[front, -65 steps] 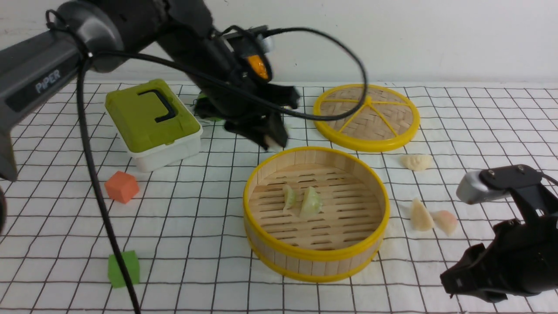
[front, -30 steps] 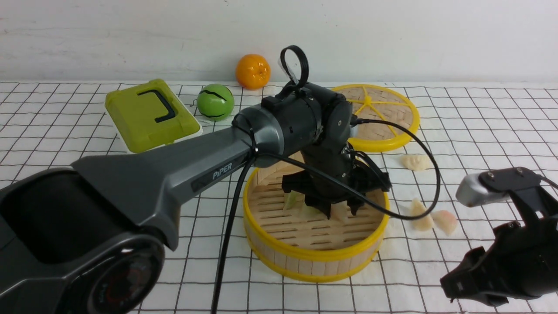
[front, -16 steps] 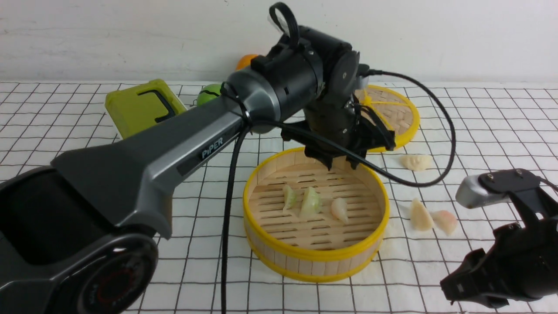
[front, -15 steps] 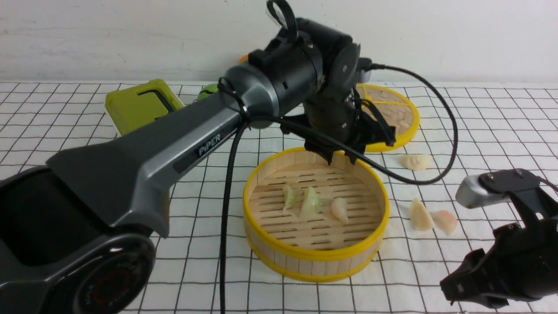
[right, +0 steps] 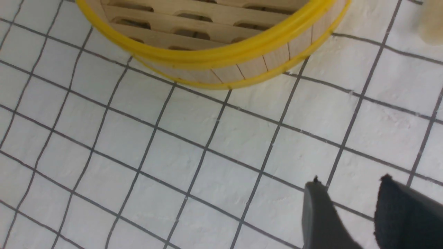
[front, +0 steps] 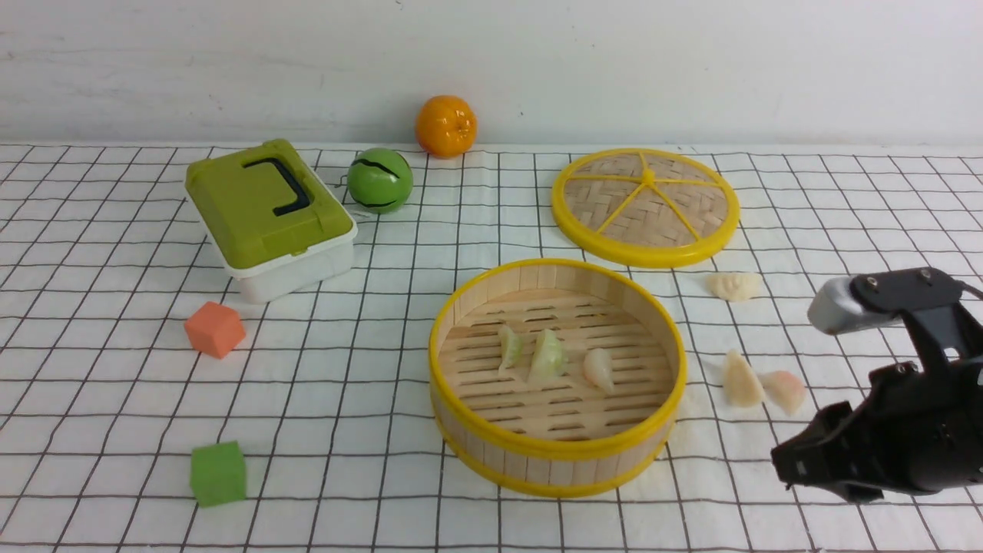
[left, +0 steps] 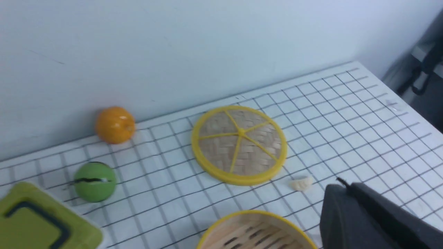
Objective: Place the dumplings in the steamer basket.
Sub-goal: Use the right arm to grab a dumpling
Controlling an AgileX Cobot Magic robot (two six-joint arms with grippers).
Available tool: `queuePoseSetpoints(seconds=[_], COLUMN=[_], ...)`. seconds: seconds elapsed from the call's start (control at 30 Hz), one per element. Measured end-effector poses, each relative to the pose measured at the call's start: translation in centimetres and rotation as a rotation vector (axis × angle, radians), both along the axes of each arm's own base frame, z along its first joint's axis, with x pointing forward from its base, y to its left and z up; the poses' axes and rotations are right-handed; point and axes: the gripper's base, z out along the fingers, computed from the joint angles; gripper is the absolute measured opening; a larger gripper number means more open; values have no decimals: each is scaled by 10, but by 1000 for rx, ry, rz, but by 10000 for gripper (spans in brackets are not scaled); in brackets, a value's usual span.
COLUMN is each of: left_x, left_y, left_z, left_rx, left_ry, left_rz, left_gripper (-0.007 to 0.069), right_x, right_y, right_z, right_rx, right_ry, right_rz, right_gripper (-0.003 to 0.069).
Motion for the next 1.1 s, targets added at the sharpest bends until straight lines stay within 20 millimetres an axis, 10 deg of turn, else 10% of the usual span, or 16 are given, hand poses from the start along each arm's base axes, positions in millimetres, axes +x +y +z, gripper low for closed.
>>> queuePoseSetpoints(seconds=[0.27, 0.6, 0.77, 1.1], left_x=[-43, -53, -62, -88], left_y=[55, 76, 89, 115], left_z=[-50, -206, -216, -171], left_rx=[37, 249, 305, 159], left_ry=[-6, 301, 372, 52], left_rz=[167, 338, 414, 355], left_gripper=[-13, -13, -13, -13], right_x=[39, 122, 155, 197], right_y=[-14, -43, -39, -9], right_z=[40, 26, -9, -72], right_rx=[-33, -128, -118, -141], right_ry=[-20, 11, 80, 163], right_rz=[-56, -170, -183, -113], right_gripper=[240, 346, 370, 373])
